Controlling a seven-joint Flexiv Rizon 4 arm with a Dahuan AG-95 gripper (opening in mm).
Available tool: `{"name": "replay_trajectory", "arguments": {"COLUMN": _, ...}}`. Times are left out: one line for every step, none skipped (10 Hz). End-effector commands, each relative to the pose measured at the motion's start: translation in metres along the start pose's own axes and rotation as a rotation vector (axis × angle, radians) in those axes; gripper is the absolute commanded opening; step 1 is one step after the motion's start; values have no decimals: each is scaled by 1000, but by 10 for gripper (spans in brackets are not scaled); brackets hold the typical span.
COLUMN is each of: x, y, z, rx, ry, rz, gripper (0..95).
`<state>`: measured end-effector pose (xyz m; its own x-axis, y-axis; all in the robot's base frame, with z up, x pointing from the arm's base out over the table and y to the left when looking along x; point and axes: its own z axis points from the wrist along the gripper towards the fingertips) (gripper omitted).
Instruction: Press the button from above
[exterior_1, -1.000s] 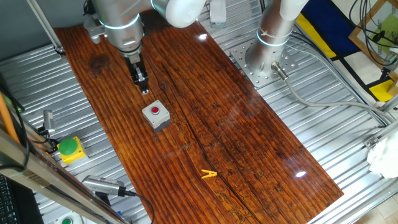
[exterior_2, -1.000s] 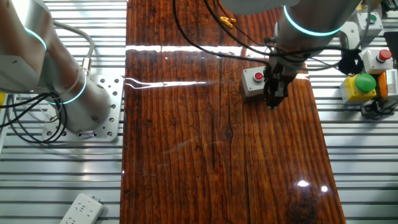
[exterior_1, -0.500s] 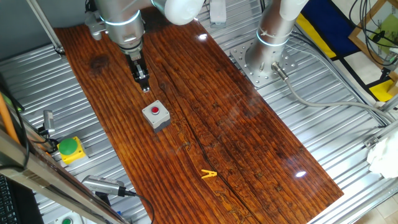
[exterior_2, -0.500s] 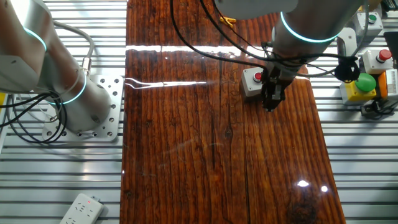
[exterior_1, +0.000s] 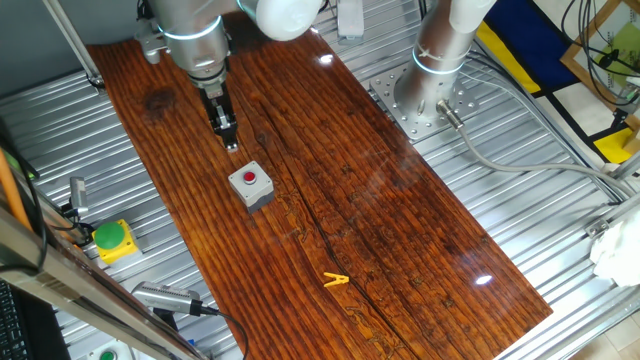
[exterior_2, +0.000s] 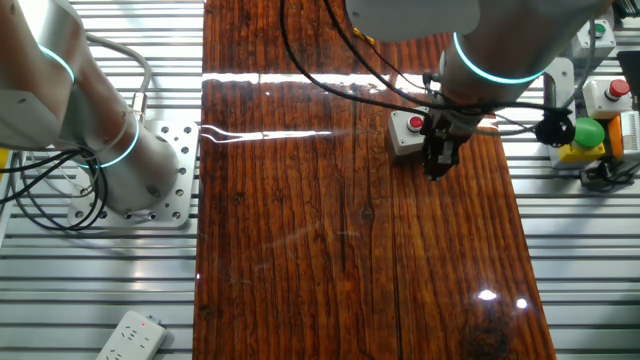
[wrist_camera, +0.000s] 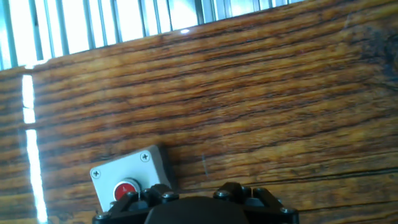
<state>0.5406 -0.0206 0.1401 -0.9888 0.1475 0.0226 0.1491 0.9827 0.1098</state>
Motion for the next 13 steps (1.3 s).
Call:
{"name": "replay_trajectory", "arguments": {"x": -2, "y": 4, "z": -2, "rx": -15, "ry": 7, "rz": 15, "gripper": 570}}
{"name": "replay_trajectory", "arguments": {"x": -2, "y": 4, "z": -2, "rx": -12, "ry": 6, "rz": 5, "gripper": 570}}
{"name": "replay_trajectory", "arguments": {"x": -3, "y": 5, "z": -3, "rx": -5, "ry": 4, "rz": -18, "gripper": 570}}
{"name": "replay_trajectory", "arguments": {"x": -3, "y": 5, "z": -3, "rx": 0, "ry": 5, "rz": -26, "gripper": 570}}
{"name": "replay_trajectory", "arguments": {"x": -3, "y": 5, "z": -3, "rx": 36, "ry": 1, "rz": -77, "gripper": 570}}
{"name": "replay_trajectory", "arguments": {"x": -2, "y": 5, "z": -6, "rx": 119, "ry": 4, "rz": -166, "gripper": 570}}
{"name": "replay_trajectory", "arguments": {"x": -2, "y": 5, "z": -8, "rx": 154, "ry": 9, "rz": -213, "gripper": 570}}
{"name": "replay_trajectory", "arguments": {"x": -1, "y": 6, "z": -10, "rx": 156, "ry": 17, "rz": -242, "gripper": 570}}
{"name": "replay_trajectory", "arguments": {"x": -1, "y": 6, "z": -11, "rx": 156, "ry": 30, "rz": -248, "gripper": 570}}
{"name": "replay_trajectory", "arguments": {"x": -1, "y": 6, "z": -12, "rx": 147, "ry": 39, "rz": -235, "gripper": 570}}
{"name": "replay_trajectory", "arguments": {"x": 0, "y": 5, "z": -13, "rx": 150, "ry": 65, "rz": -223, "gripper": 570}}
{"name": "replay_trajectory", "arguments": {"x": 1, "y": 6, "z": -15, "rx": 149, "ry": 71, "rz": -217, "gripper": 570}}
{"name": "replay_trajectory", "arguments": {"x": 2, "y": 6, "z": -18, "rx": 150, "ry": 79, "rz": -218, "gripper": 570}}
